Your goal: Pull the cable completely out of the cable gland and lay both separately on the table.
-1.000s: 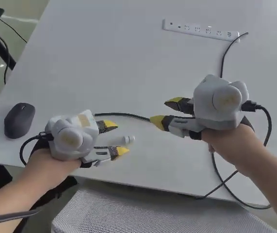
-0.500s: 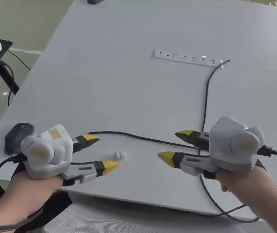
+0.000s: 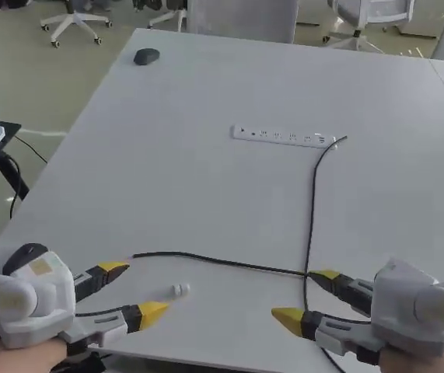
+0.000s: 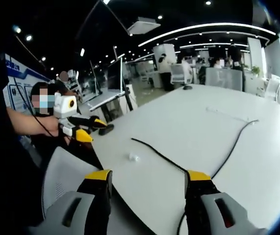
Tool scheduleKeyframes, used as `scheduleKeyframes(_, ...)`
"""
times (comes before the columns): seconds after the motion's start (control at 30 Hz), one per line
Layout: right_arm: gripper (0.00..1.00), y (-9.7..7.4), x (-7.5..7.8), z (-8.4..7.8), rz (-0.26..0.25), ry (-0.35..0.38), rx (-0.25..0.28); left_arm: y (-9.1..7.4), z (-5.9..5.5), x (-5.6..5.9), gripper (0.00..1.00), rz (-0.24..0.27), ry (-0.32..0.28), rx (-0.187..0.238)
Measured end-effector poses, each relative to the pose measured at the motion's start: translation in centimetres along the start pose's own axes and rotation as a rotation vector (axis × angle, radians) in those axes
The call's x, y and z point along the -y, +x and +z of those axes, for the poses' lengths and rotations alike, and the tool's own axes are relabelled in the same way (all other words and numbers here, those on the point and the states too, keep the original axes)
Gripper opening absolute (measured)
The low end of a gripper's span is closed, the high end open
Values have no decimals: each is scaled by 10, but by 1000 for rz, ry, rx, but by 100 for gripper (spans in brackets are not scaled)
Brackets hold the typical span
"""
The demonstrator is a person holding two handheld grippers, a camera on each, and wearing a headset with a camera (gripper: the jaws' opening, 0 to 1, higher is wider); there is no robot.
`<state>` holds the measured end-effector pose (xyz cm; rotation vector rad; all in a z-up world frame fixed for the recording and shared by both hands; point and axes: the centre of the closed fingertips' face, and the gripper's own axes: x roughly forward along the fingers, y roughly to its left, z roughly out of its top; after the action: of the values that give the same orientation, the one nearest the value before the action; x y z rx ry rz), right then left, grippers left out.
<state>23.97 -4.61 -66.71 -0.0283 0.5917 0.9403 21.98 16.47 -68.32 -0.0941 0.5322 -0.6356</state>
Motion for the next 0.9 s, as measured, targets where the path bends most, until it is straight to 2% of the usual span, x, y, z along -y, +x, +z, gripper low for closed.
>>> scheduleKeyframes(0.07, 64, -6, 5, -8, -11, 21, -8, -1, -2, 3, 65, -1, -6, -3)
scheduleKeyframes(0.23, 65, -20, 10, -17, -30, 21, -15, -6, -7, 9, 68, 0, -17, 9)
scheduleKeyframes(0.3, 66, -25, 13, -20, -38, 52, -3, -6, -10, 10, 68, 3, -17, 10)
scheduleKeyframes(0.43, 68, -32, 11, -28, -41, 75, 5, -6, -17, 15, 72, -3, 15, -16)
scheduleKeyframes(0.53, 69, -35, 10, -35, -44, 78, -2, -8, -17, 13, 77, 9, 32, -23)
scheduleKeyframes(0.67, 74, -36, 9, -43, -44, 81, -15, -12, -24, 9, 82, 21, 44, -57)
scheduleKeyframes(0.77, 79, -36, 9, -50, -47, 23, -44, -15, -32, 3, 86, 20, -8, -80)
scheduleKeyframes(0.8, 80, -35, 8, -53, -43, 10, -57, -16, -31, 2, 87, 24, -4, -75)
scheduleKeyframes(0.9, 82, -36, 9, -55, -45, 16, -59, -17, -30, 2, 88, 33, -36, -67)
